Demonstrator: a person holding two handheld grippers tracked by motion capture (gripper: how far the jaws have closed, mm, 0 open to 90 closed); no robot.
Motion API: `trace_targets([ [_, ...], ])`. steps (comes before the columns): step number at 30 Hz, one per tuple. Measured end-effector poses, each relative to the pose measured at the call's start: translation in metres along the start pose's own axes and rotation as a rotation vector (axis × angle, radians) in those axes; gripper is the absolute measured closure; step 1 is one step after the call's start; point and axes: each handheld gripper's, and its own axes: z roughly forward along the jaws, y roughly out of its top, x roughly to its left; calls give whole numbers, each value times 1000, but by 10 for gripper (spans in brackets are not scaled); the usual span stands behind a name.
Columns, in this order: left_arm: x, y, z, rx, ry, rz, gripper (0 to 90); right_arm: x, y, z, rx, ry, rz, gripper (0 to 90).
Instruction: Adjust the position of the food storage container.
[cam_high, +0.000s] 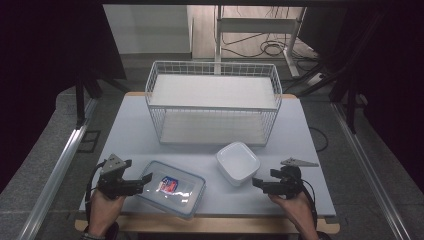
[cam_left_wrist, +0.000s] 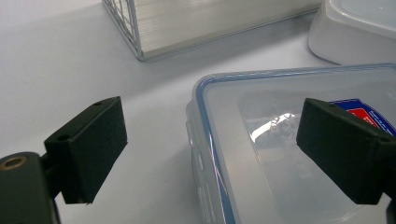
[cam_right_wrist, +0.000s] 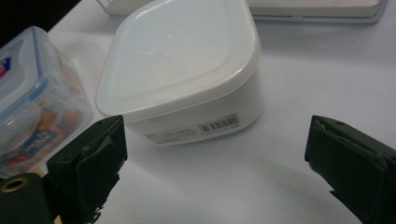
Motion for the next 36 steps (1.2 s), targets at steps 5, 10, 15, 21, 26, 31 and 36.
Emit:
trace_targets([
  [5, -1, 1, -2, -18, -11, -4, 76, 3, 5, -4, -3, -41, -46, 139],
  [10, 0, 1, -3, -21, -9, -3, 73, 7, 12, -7, -3, -54, -92, 235],
  [15, 0, 2, -4, -20, 5, -3, 73, 16, 25, -11, -3, -30, -149, 410],
  [21, -1, 2, -3, -12, 10, 0, 73, 31, 39, -5, 25, -4, -254, 601],
  [26, -2, 2, -2, -3, 6, 6, 72, 47, 49, 8, 59, 26, -296, 753],
  [31, -4, 2, -1, -1, 2, 10, 72, 67, 53, 27, 102, 89, -334, 887],
  [36, -2, 2, -2, -1, -4, 2, 72, 81, 48, 43, 145, 128, -360, 896],
])
